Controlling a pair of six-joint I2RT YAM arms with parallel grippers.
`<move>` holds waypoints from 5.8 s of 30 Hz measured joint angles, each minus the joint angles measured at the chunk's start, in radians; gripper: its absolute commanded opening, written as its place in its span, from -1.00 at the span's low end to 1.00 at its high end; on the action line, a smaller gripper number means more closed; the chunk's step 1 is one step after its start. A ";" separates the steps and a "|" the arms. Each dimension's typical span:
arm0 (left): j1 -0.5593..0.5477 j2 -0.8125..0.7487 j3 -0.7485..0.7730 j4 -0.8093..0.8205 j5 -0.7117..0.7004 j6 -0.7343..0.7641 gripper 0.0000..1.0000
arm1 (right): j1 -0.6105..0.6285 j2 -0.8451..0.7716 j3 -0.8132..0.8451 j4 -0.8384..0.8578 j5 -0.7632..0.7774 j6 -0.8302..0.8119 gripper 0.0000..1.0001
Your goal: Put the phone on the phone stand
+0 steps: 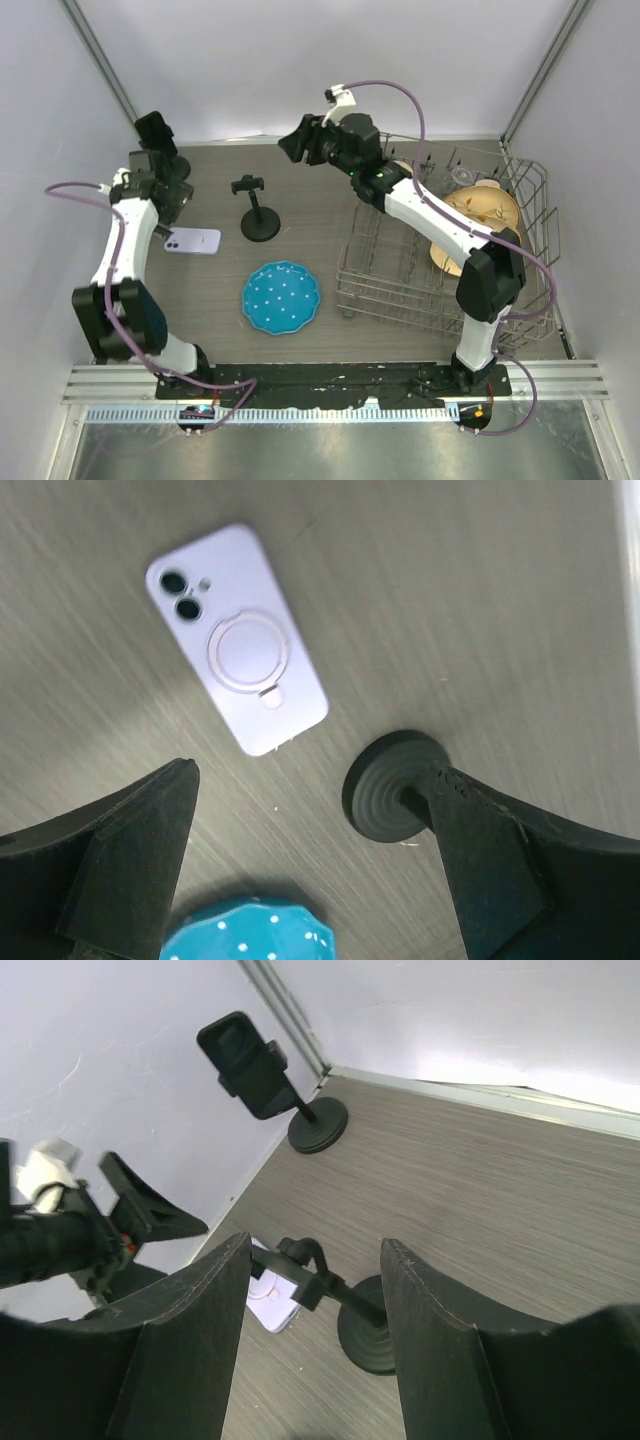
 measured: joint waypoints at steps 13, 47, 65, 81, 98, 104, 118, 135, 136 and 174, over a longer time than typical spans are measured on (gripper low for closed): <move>0.012 0.576 0.345 -0.402 0.093 -0.338 1.00 | -0.165 -0.179 -0.161 0.093 -0.045 0.067 0.19; 0.037 0.615 0.189 -0.220 0.237 -0.522 -1.00 | -0.195 -0.184 -0.196 0.168 -0.118 0.135 0.19; 0.060 0.019 -0.212 0.109 0.237 -0.397 -0.99 | -0.194 -0.124 -0.192 0.187 -0.164 0.161 0.19; -0.127 -0.322 -0.305 0.694 0.552 0.092 -0.99 | -0.094 -0.025 -0.076 0.193 -0.360 0.160 0.46; -0.412 -0.324 -0.279 0.618 0.474 0.374 -0.99 | 0.090 -0.001 0.025 0.077 -0.125 0.060 -0.13; -0.450 -0.312 -0.241 0.523 0.405 0.372 -0.11 | 0.147 0.024 0.079 0.026 0.008 -0.076 -0.99; -0.452 -0.602 -0.017 0.050 0.285 -0.131 0.70 | 0.212 -0.283 -0.609 0.464 -0.042 -0.489 -0.99; -0.452 -0.438 -0.005 -0.122 0.413 -0.698 0.13 | 0.411 -0.444 -0.714 0.653 -0.082 -0.899 -0.99; -0.452 -0.443 -0.005 -0.126 0.412 -0.701 0.09 | 0.418 -0.444 -0.716 0.650 -0.074 -0.923 -0.99; -0.458 -0.380 0.285 -0.267 0.618 0.807 -1.00 | 0.056 -0.436 -0.266 -0.316 -0.554 -1.047 0.66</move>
